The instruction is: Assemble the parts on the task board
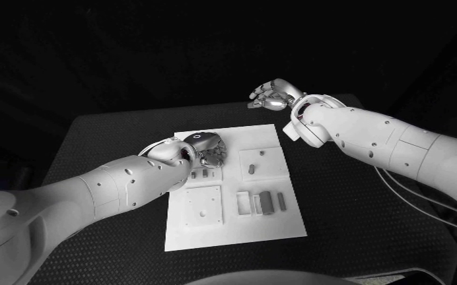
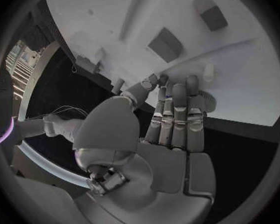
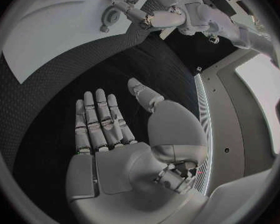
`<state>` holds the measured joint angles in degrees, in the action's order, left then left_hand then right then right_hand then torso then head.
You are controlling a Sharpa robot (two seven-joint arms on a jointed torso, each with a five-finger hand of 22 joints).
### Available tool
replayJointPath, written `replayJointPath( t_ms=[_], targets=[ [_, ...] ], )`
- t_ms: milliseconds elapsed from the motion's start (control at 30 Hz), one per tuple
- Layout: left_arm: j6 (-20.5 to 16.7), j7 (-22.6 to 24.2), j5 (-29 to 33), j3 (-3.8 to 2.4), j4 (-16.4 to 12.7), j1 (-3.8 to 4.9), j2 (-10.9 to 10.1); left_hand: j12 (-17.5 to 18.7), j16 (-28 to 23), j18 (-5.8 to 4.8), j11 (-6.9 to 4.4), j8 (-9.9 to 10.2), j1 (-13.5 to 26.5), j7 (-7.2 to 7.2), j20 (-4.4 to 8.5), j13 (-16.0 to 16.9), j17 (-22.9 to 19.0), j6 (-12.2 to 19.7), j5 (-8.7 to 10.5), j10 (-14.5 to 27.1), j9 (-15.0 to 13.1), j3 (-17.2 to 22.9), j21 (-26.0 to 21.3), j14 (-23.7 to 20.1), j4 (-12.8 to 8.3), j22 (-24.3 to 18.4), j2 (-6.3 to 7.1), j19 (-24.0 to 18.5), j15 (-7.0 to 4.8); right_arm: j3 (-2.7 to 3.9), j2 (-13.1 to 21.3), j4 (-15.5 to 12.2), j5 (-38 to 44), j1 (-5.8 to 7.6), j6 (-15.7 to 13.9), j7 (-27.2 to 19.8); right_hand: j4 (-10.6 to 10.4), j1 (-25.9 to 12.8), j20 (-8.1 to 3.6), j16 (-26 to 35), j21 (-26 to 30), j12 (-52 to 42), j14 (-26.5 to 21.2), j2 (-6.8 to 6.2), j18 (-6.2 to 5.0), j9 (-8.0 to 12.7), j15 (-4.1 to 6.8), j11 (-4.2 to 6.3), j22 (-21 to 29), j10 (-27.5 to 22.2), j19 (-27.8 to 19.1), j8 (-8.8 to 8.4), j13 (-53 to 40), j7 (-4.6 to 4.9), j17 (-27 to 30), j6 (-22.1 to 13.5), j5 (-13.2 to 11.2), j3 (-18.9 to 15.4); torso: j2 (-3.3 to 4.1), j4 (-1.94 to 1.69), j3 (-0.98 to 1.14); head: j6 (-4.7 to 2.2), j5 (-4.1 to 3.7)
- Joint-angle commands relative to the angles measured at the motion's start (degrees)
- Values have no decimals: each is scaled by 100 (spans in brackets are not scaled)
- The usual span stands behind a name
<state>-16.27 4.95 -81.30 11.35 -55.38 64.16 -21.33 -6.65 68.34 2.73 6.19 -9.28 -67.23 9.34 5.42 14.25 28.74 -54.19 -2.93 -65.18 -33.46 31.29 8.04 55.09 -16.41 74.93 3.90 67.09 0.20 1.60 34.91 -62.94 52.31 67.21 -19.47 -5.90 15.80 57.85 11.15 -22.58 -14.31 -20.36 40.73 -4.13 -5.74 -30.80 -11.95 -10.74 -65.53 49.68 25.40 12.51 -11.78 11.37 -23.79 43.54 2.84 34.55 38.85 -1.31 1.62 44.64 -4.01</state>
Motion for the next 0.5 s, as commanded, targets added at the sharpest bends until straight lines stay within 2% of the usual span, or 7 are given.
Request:
replayJointPath(
  t_ms=[33,167,367,500],
  targets=[
    [380,-261,-176,43,50,-63,-13,-17,43,84,1,-27,-53,-5,24,8,9,-49,-20,-57,9,-18,35,29,-16,150,3,39,-27,1,1,-6,-3,-1,42,-44,3,28,11,20,30,34,52,-4,-15,10,4,-5,-6,26,48,20,8,149,10,-33,3,-40,0,-7,-3,4,-10],
    [293,-328,-176,43,87,-63,-7,29,54,76,20,-30,-62,-3,23,10,13,-42,-20,12,30,-19,51,2,-15,146,8,15,-12,1,6,-10,-3,-1,48,-43,1,26,12,21,33,35,54,-5,-16,12,5,-5,-6,29,48,22,14,149,12,-32,3,-42,0,-11,-4,7,-14],
    [373,-440,-176,43,117,-63,1,139,56,91,79,-19,-56,22,-17,-1,5,12,-23,170,79,-2,70,-42,-9,138,-23,-35,42,1,-5,-2,-3,-1,74,-50,-3,18,14,24,38,37,57,-7,-18,15,6,-4,-8,34,51,24,27,149,17,-31,3,-48,-1,-2,-5,12,7],
    [397,-463,-181,43,125,-63,5,142,59,96,81,-17,-55,26,-21,1,4,20,-23,171,85,-1,74,-42,-9,139,-26,-35,45,1,-5,1,-3,-1,76,-50,-6,14,15,26,42,38,59,-9,-19,17,6,-4,-9,37,52,26,35,149,20,-31,3,-51,1,-6,-6,14,-5]
  ],
)
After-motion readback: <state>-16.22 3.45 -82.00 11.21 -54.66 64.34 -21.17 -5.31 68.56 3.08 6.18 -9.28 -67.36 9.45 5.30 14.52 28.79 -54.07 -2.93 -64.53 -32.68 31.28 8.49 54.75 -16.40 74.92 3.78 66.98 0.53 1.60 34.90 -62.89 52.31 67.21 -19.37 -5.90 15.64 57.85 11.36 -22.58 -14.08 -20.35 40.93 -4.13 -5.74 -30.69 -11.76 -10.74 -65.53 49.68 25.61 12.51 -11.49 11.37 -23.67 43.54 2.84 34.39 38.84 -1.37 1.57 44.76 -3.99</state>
